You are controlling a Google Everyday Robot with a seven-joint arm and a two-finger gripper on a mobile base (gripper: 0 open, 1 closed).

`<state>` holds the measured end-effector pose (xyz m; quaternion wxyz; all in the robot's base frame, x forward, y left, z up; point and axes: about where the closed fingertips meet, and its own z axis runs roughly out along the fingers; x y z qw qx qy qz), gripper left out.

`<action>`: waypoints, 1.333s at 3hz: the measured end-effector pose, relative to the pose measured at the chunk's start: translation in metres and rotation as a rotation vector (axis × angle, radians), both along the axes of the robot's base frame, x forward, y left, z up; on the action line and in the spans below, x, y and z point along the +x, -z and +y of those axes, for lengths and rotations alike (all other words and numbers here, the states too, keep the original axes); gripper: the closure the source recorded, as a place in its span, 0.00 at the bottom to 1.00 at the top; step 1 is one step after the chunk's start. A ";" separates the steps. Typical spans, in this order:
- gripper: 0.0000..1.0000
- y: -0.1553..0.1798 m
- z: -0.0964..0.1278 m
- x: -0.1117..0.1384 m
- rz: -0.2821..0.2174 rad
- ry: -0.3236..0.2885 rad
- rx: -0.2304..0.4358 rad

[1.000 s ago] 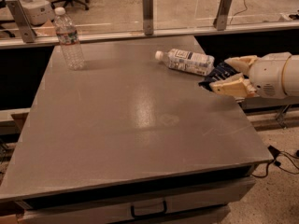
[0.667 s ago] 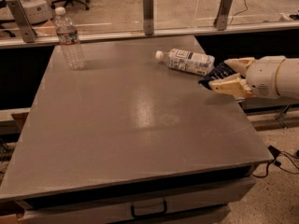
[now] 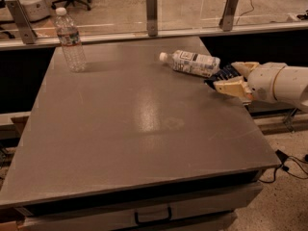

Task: Move rxbar blueberry near blue plastic bottle

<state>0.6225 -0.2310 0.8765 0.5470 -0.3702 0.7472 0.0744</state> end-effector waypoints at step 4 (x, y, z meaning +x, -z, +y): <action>0.00 -0.021 0.023 0.004 -0.025 -0.067 0.045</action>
Offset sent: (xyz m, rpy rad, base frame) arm 0.0128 0.0195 -0.0248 0.0879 0.0483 0.0153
